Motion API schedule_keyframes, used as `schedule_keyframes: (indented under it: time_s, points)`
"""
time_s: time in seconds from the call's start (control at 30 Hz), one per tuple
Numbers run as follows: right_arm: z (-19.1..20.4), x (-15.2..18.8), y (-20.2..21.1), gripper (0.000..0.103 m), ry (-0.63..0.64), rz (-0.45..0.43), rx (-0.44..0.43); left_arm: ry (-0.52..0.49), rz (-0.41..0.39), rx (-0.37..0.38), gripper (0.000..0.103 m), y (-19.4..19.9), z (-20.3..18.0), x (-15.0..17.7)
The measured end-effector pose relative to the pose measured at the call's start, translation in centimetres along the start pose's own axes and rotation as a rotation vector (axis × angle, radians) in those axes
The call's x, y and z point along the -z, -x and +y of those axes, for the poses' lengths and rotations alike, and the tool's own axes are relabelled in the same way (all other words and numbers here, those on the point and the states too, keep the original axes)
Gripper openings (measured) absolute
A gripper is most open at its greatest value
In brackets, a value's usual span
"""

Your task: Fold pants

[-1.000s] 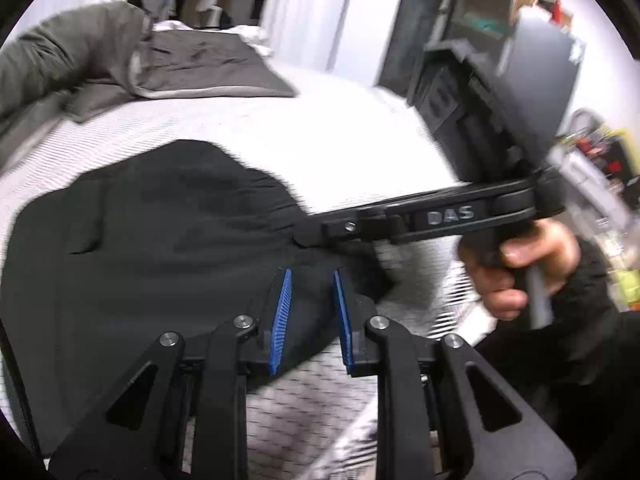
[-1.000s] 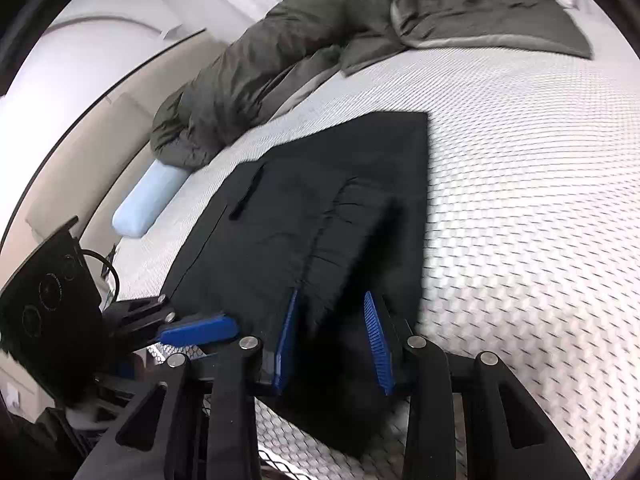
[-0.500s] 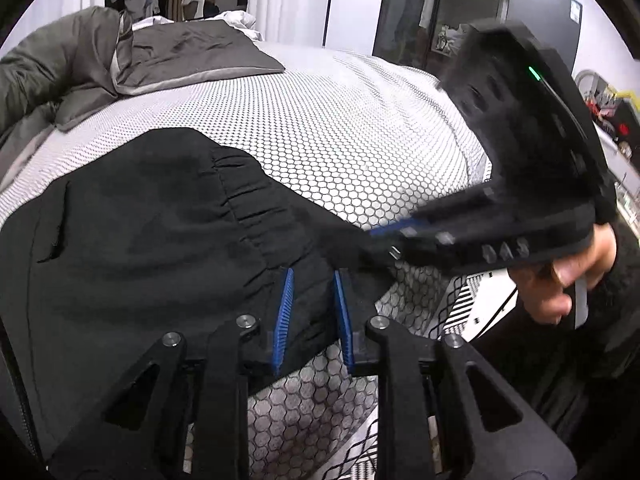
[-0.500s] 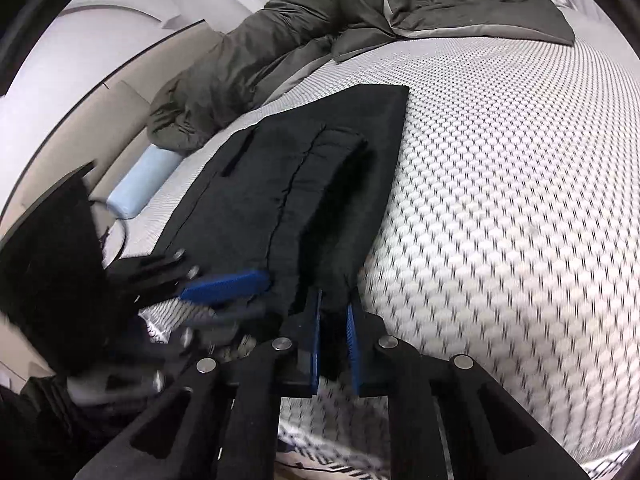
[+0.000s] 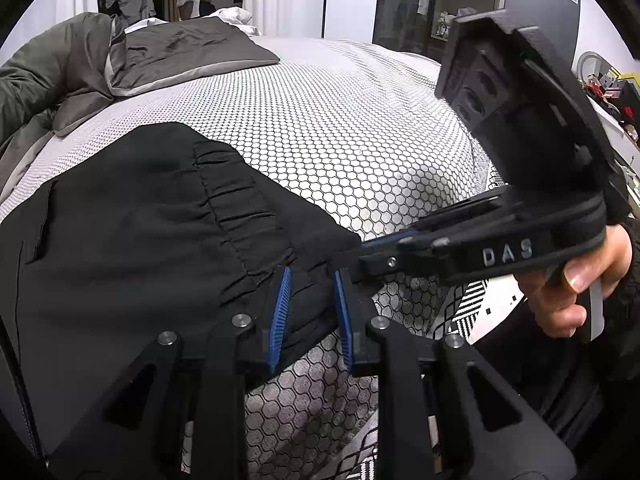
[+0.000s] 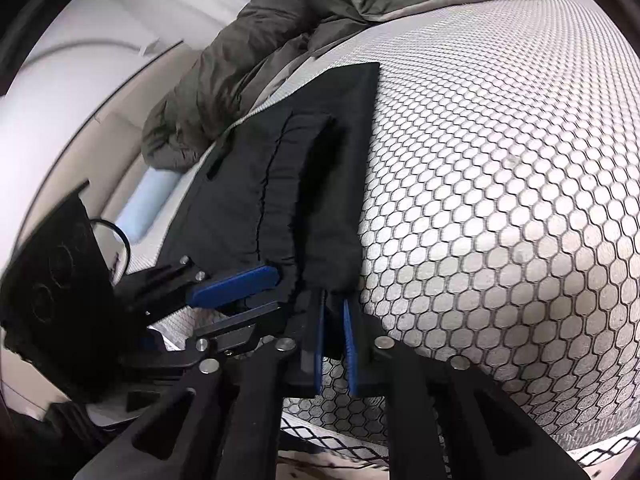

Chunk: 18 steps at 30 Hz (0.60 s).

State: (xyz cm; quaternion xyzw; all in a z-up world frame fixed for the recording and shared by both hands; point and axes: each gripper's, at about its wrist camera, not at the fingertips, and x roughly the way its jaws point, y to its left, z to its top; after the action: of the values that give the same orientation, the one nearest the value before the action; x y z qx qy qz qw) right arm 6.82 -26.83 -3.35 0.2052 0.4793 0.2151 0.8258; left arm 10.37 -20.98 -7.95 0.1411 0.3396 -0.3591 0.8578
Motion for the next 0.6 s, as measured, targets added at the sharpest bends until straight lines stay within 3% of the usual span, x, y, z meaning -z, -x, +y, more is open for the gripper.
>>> schedule_keyframes:
  time_s: [0.13, 0.2, 0.27, 0.4, 0.43, 0.5, 0.6]
  points:
    - [1.0, 0.4, 1.1, 0.008, 0.04, -0.008, 0.027, 0.025, -0.013, 0.024, 0.018, 1.2, 0.0, 0.6]
    - [0.9, 0.1, 1.8, 0.014, 0.017, -0.051, 0.014, 0.081, -0.038, 0.08, 0.018, 2.9, 0.8, 0.7]
    - [0.9, -0.6, 2.5, 0.016, -0.011, -0.107, 0.015, 0.117, -0.082, 0.083, 0.018, 4.5, 1.9, 0.6]
    - [2.3, -1.3, 3.2, 0.017, 0.005, -0.18, 0.004, 0.162, -0.123, -0.016, 0.02, 6.3, 3.8, 0.9]
    - [2.9, -1.4, 3.6, 0.022, 0.029, -0.202, 0.0, 0.169, -0.12, -0.049, 0.022, 6.1, 4.6, 0.8]
    - [4.0, -1.8, 4.2, 0.025, 0.062, -0.247, -0.002, 0.188, -0.097, -0.107, 0.022, 5.6, 5.6, 1.1]
    - [4.9, -2.4, 4.3, 0.027, 0.068, -0.279, -0.017, 0.194, -0.04, -0.136, 0.022, 4.2, 6.1, 1.7]
